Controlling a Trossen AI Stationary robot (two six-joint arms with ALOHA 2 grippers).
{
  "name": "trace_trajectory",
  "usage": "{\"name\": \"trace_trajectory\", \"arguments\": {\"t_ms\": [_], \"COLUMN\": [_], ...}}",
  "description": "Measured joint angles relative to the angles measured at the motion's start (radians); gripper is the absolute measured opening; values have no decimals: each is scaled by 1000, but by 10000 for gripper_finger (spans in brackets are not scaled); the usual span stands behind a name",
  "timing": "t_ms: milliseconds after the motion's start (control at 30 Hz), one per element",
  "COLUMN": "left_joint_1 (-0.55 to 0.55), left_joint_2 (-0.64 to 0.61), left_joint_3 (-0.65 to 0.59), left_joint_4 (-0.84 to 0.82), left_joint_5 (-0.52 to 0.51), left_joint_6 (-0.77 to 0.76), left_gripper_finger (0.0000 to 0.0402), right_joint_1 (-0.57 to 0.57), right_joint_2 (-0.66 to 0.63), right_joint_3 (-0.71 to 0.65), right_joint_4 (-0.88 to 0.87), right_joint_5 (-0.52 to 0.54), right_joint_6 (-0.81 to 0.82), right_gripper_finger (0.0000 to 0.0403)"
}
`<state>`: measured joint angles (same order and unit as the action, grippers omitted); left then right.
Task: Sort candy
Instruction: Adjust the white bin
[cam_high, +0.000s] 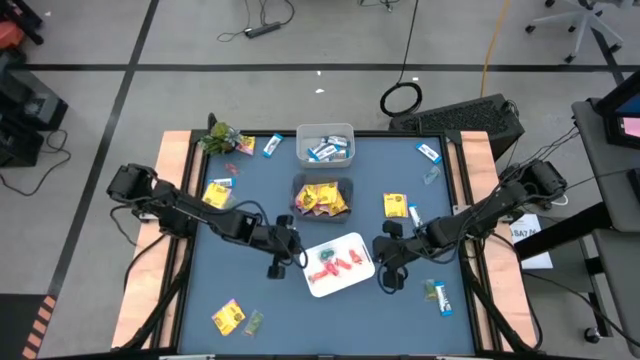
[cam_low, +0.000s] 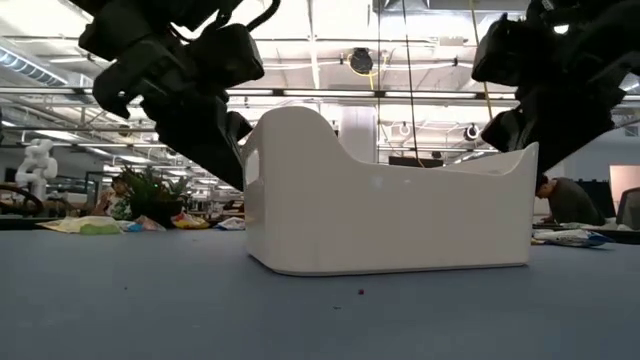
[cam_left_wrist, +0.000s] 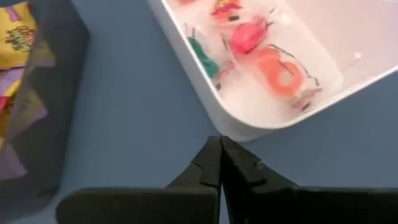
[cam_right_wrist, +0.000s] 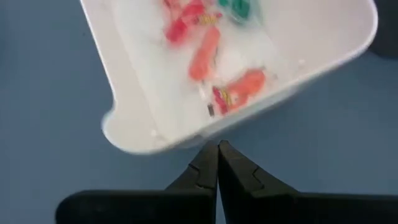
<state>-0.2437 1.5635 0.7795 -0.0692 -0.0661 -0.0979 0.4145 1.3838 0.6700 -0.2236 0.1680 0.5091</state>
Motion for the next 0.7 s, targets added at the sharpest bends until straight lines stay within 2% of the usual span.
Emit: {"name": "trace_trajectory", "arguments": {"t_ms": [233, 367, 433, 500, 567, 633, 700], "left_joint_1": [25, 11, -21, -62, -93, -107, -107], "left_joint_2": [-7, -83, -118, -138, -139, -117, -88], "left_joint_3": [0, 0, -2, -20, -54, -85, -105], "left_joint_4": [-33, -283, -371, -281, -69, 78, 130], "left_joint_5": [-80, -89, -2, 83, 124, 119, 63], "left_joint_6": [-1, -60, -99, -107, -117, -151, -178], "left_gripper_finger": [6, 6, 6, 6, 6, 6, 6], "right_joint_1": [0, 0, 0, 0, 0, 0, 0], "right_joint_2": [6, 6, 6, 6, 6, 6, 6], "right_joint_3": [-1, -1, -1, -1, -1, -1, -1], "right_joint_4": [43, 41, 40, 40, 41, 45, 65], "right_joint_5": [-14, -14, -14, -14, -13, -10, -10], "right_joint_6": [3, 3, 3, 1, 1, 0, -3], "right_gripper_finger": [0, 0, 0, 0, 0, 0, 0]}}
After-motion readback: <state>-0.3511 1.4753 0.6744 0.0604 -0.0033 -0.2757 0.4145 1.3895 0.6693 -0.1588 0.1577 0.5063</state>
